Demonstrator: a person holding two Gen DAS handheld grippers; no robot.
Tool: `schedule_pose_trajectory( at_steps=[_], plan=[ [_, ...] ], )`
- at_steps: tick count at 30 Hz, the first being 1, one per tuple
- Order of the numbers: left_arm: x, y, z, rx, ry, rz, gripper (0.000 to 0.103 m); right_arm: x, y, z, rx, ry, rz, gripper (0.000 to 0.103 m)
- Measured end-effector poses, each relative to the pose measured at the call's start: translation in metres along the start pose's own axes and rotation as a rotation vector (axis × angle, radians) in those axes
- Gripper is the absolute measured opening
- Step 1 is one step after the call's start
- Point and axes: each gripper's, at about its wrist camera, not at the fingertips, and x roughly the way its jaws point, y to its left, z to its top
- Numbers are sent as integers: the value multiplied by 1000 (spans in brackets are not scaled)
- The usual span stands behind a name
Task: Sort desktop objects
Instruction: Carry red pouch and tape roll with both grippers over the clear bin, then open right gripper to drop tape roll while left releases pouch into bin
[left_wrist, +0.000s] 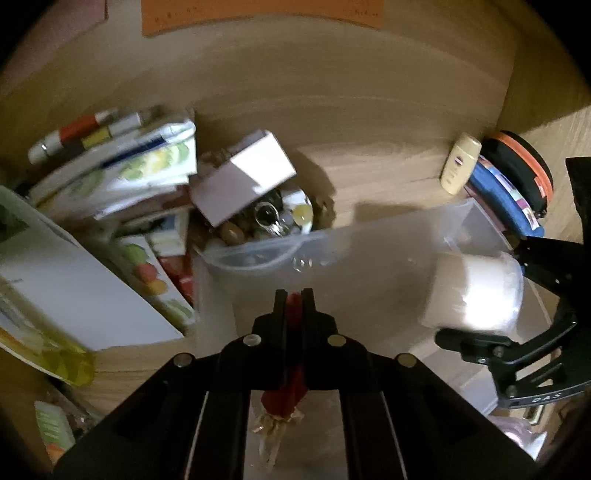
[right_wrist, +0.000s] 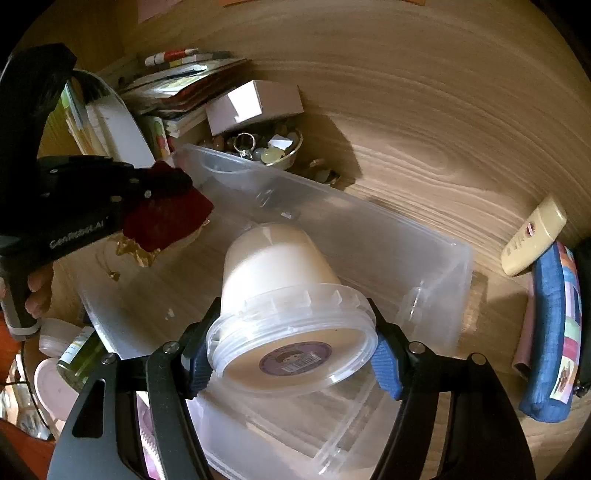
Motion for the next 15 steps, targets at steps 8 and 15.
schedule_pose_trajectory(
  at_steps=[8,15],
  plan=[
    [3,-1,-2,-4,22,25,37,4,7,1,-33,29,-31,67],
    [-13,-4,-3,14,-27,109,69,-16,15,4,-39,-31,-4,67]
  ],
)
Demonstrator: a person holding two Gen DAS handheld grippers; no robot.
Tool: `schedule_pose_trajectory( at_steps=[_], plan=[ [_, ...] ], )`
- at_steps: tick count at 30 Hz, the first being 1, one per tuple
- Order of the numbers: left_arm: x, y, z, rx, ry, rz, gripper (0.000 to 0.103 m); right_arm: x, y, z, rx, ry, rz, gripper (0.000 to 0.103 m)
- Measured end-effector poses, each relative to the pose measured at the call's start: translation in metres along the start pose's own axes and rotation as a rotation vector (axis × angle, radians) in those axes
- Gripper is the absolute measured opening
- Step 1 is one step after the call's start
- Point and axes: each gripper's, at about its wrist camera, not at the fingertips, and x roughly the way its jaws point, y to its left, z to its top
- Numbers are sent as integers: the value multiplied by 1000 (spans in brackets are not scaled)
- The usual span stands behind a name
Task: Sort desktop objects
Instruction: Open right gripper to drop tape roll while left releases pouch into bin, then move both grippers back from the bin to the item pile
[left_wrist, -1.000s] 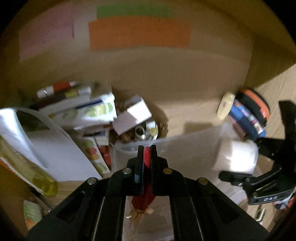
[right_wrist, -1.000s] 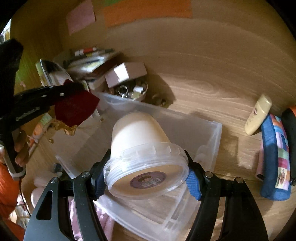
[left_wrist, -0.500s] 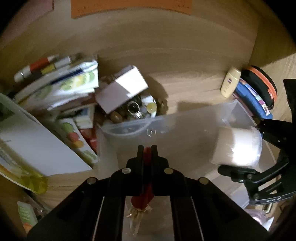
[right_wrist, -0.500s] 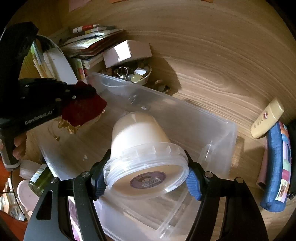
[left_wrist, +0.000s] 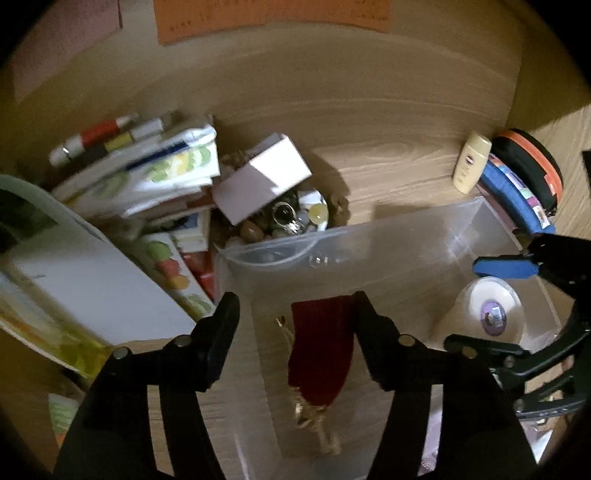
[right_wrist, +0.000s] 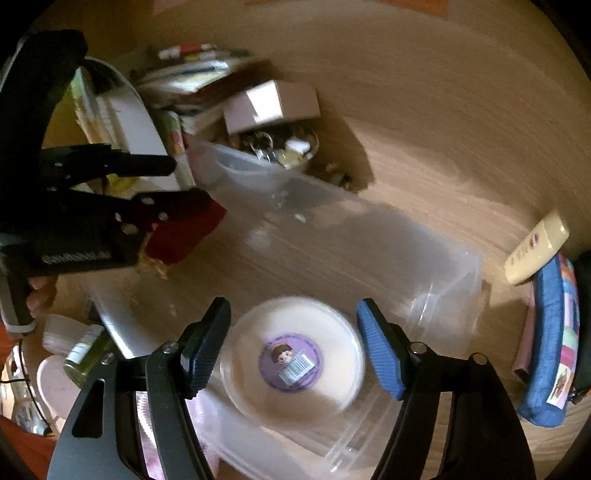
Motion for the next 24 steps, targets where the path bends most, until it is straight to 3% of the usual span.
schedule_pose_trajectory(
  at_steps=[1,3,9,13,15,21,24],
  plan=[
    [-2,-1,1,-1,-7,22,82,-2,0,1,0,-7,6,67],
    [-7,0,1,-12,-25,33,93,-8,1,2,9,-24,15,67],
    [-32,-2,0,-18,-89,-12,99,-18,3,1,27,-38,19,67],
    [-43,5,-1,-45,-60,-106,103,-28,8,-2,26,-64,15,67],
    [-46,10,0,-63,-33,-94,103,-38,10,-6,29,-79,17,67],
    [-69,23,-10,-98,-101,-98,103,-58,20,-18,30,-108,12,67],
    [-81,21,-15,-85,-111,5,103,-69,24,-25,27,-125,14,67]
  ],
)
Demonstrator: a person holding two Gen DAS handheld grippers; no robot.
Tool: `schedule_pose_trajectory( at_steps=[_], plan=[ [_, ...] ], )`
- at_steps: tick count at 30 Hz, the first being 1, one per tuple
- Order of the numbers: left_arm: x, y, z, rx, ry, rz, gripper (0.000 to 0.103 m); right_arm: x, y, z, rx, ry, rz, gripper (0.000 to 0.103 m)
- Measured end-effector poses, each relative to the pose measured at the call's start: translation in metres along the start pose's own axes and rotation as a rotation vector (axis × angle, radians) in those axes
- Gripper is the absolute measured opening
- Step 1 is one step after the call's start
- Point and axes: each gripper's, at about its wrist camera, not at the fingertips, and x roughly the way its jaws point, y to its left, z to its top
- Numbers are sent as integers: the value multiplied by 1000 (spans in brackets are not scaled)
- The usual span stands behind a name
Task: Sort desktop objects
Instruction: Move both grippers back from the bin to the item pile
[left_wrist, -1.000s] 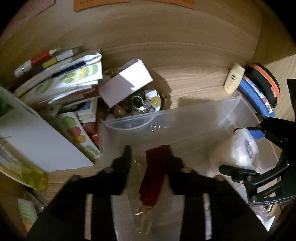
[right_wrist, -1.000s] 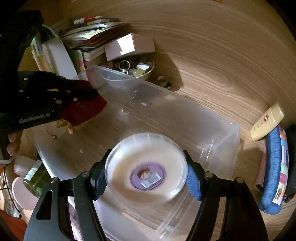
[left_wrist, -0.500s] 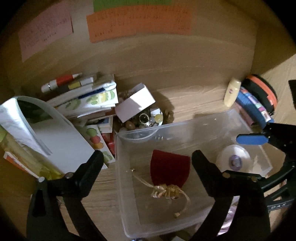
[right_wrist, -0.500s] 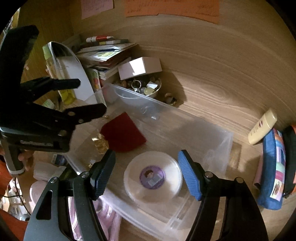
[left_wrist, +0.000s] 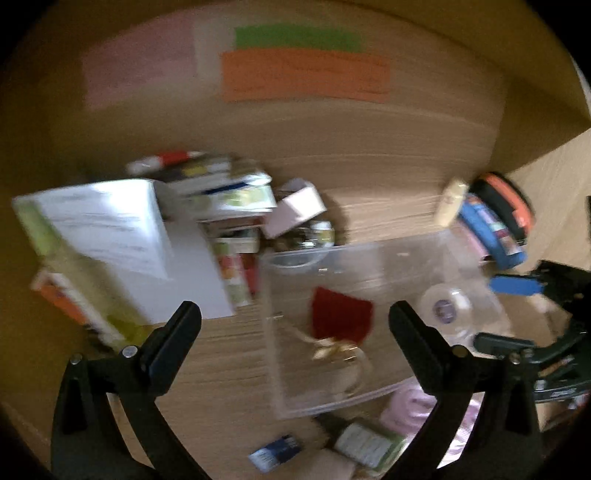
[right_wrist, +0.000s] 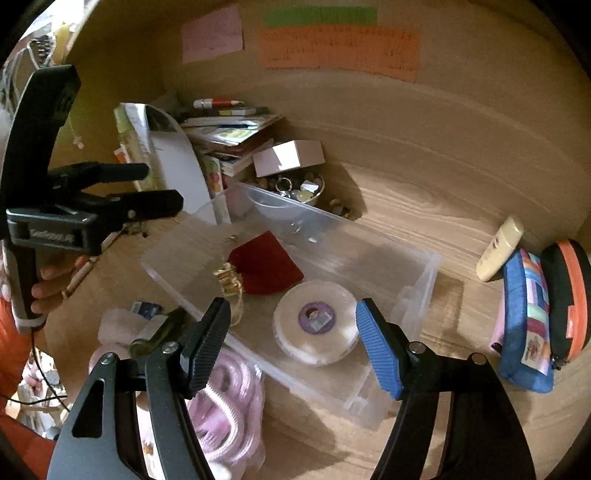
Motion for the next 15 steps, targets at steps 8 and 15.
schedule_pose_trajectory(
  at_steps=[8,15],
  plan=[
    [-40,23,-8,-169,4,-151,91,-35,11,-23,23,-44,-7,68],
    [-87,29,-30,-119,-59,-74,92,-63,13,-51,44,-75,-29,76]
  ],
)
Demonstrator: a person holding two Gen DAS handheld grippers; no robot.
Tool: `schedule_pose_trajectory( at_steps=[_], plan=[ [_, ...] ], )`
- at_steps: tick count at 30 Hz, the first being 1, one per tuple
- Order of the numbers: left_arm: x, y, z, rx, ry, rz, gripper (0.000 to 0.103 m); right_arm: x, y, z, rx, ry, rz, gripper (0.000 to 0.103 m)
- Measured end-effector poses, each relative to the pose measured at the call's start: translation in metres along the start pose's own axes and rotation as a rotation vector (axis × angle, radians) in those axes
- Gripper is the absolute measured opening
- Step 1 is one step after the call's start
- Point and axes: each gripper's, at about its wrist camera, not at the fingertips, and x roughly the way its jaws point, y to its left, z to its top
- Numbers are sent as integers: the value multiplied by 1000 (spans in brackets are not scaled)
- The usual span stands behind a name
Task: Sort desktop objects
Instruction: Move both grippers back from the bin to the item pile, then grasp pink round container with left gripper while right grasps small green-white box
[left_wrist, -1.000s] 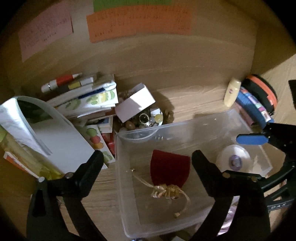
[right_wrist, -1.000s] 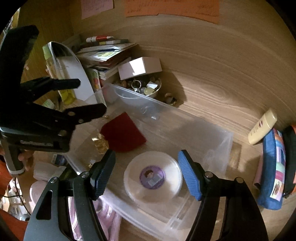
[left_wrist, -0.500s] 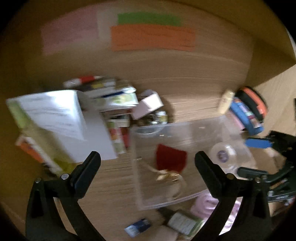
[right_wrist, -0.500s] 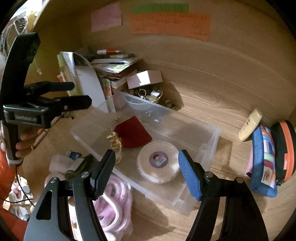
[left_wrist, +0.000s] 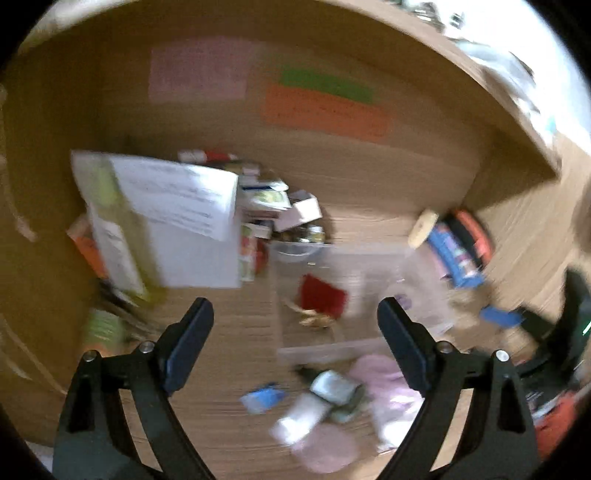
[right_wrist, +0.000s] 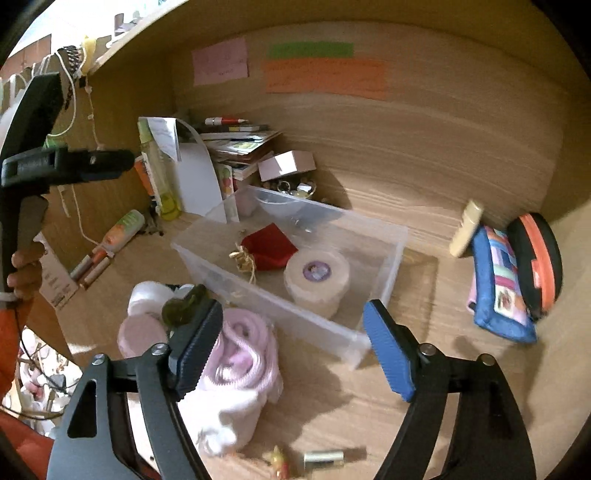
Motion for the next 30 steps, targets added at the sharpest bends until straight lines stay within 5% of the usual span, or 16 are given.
schedule_pose_trajectory(
  at_steps=[5,14,20,30],
  plan=[
    [-15,-20,-37,167,-47,172,98,-9,-3,-27,31,7,-25,78],
    [-9,-9,-98,84,33,0,98,-21,-8,-89,53,6,-127,81],
    [3,-24,-140,144,61,152,98,-12,-18,-120,88,58,-158,81],
    [9,-36,-168,75,33,144,93,12,-21,-131,89,111,-115,81]
  ],
)
